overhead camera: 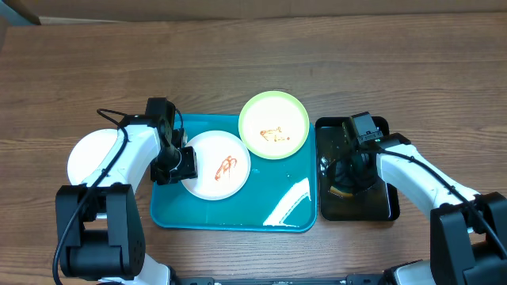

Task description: Clean dirty plates on tray and stack at the side

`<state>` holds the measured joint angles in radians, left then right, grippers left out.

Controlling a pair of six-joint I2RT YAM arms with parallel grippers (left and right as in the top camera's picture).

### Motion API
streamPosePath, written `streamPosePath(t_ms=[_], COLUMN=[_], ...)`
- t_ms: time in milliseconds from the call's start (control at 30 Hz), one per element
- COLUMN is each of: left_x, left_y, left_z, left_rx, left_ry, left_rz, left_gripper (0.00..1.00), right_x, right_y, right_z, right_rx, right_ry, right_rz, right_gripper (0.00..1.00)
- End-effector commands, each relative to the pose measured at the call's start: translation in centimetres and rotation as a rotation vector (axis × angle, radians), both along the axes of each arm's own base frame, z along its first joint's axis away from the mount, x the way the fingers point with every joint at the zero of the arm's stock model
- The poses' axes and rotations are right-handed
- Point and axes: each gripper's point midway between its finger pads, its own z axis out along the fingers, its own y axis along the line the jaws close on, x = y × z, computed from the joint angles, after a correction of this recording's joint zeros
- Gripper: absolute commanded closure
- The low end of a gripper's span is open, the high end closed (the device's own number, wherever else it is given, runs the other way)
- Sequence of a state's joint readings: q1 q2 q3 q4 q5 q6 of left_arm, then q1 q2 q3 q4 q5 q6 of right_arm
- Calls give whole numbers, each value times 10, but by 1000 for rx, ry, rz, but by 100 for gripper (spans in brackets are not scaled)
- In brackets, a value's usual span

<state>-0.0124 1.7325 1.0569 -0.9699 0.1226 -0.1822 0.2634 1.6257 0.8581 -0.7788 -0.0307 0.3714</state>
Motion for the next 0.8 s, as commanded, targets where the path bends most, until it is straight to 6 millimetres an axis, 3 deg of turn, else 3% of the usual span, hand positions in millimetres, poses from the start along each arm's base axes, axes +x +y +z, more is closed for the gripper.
streamPosePath(t_ms=[0,433,533,700,767], left_x=[-2,6,1,-3,-3], left_y=[1,-1,-1,-1,-1], left_z=[-4,-12,-19,-24,-24], left_rx=[0,-8,-7,-6,-7], left_ry=[9,-33,-30,-23,-24], left_rz=[9,36,39,38,38], left_gripper=[51,54,62,94,96], right_x=[-10,-5,-5,-4,-5], right_y=[-20,-53,-53,-53,-53], right_z=[-13,-13,-13,-13,-13], right_rx=[-111,-119,-119,-119,-119], right_ry=[23,29,28,28,29], right_rz=[-55,-217,-215,-215,-215], right_gripper=[96,96,96,96,96])
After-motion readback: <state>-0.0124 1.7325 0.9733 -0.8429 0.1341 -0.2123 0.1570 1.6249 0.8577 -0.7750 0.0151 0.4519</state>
